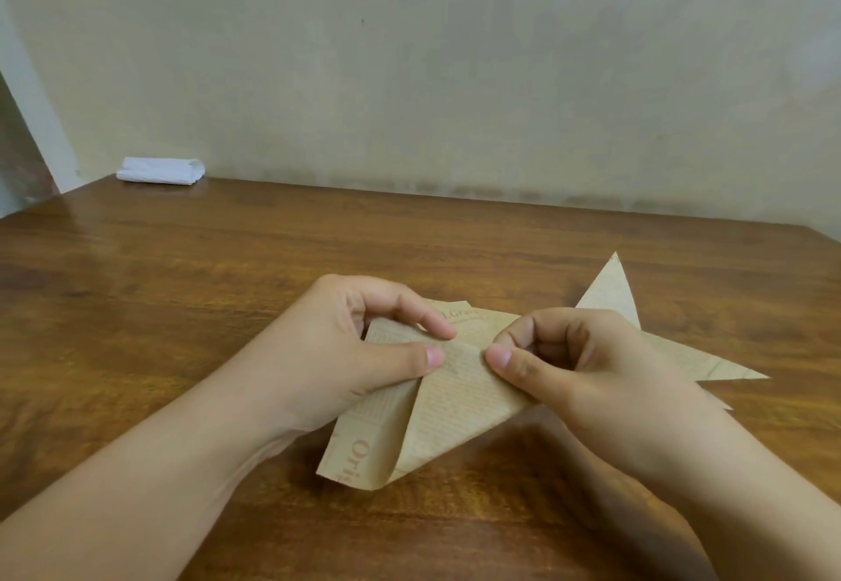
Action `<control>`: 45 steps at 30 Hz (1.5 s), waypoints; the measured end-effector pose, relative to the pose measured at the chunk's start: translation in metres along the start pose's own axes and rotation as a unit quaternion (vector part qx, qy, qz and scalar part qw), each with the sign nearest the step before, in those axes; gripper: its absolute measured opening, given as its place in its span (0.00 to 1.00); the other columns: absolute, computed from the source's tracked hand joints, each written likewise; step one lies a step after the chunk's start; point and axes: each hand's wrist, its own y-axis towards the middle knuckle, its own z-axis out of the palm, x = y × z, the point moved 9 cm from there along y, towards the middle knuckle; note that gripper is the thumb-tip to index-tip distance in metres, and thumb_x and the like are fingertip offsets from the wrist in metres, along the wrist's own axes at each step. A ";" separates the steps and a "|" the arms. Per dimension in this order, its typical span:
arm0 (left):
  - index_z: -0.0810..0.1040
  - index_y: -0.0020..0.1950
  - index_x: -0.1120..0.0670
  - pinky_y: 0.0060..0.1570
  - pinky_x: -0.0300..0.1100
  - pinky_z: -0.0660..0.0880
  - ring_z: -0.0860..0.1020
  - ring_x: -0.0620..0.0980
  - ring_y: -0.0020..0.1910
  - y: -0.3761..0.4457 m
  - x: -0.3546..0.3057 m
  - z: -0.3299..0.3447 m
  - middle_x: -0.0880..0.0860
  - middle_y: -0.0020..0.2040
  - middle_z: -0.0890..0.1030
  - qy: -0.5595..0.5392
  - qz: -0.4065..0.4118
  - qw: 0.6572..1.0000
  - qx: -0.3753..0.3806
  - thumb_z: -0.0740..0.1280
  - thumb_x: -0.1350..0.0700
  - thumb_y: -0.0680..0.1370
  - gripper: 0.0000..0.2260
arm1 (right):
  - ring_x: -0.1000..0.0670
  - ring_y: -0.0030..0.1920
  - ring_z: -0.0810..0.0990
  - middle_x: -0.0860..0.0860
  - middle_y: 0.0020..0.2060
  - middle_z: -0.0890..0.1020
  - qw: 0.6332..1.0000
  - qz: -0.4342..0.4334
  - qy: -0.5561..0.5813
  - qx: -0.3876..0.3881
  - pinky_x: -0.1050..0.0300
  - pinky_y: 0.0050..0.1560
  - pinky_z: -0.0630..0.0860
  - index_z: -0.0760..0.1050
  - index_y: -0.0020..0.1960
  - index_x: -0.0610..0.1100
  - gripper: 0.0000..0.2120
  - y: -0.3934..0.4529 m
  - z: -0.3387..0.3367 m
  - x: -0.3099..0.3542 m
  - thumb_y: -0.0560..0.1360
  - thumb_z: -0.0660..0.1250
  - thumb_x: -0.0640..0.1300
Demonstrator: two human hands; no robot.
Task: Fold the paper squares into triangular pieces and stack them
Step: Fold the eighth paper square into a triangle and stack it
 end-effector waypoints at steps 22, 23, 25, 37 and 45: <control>0.75 0.55 0.38 0.50 0.36 0.76 0.75 0.35 0.48 -0.011 0.004 0.014 0.37 0.49 0.77 0.393 -0.052 0.917 0.037 0.69 0.48 0.74 0.12 | 0.59 0.38 0.74 0.58 0.41 0.76 0.980 0.061 -0.187 0.031 0.69 0.36 0.68 0.78 0.39 0.52 0.08 -0.005 0.021 -0.015 0.72 0.69 0.56; 0.74 0.57 0.38 0.54 0.35 0.72 0.72 0.35 0.53 -0.016 -0.005 0.013 0.36 0.54 0.72 0.442 -0.022 0.897 0.008 0.67 0.46 0.75 0.11 | 0.59 0.38 0.74 0.57 0.41 0.76 0.979 0.070 -0.190 0.039 0.69 0.36 0.68 0.78 0.40 0.51 0.08 -0.005 0.023 -0.016 0.73 0.69 0.55; 0.71 0.56 0.39 0.57 0.33 0.67 0.66 0.35 0.57 -0.032 -0.024 0.014 0.35 0.56 0.67 0.480 0.035 0.875 -0.052 0.61 0.43 0.77 0.08 | 0.58 0.40 0.75 0.56 0.39 0.78 0.975 0.089 -0.199 0.048 0.67 0.37 0.70 0.77 0.40 0.51 0.07 -0.006 0.026 -0.020 0.73 0.68 0.53; 0.83 0.47 0.47 0.35 0.32 0.73 0.69 0.37 0.46 -0.082 0.020 0.049 0.38 0.45 0.77 0.414 0.092 0.898 -0.116 0.56 0.48 0.74 0.16 | 0.46 0.53 0.75 0.53 0.44 0.79 0.964 0.110 -0.239 0.040 0.56 0.53 0.73 0.77 0.37 0.51 0.07 -0.005 0.032 -0.026 0.72 0.66 0.52; 0.80 0.58 0.44 0.53 0.29 0.64 0.62 0.34 0.57 -0.081 0.024 0.037 0.34 0.52 0.68 0.353 0.076 0.919 -0.160 0.42 0.40 0.72 0.30 | 0.54 0.44 0.74 0.56 0.37 0.76 0.943 0.040 -0.328 0.033 0.57 0.52 0.69 0.77 0.40 0.50 0.09 -0.007 0.032 -0.013 0.74 0.65 0.54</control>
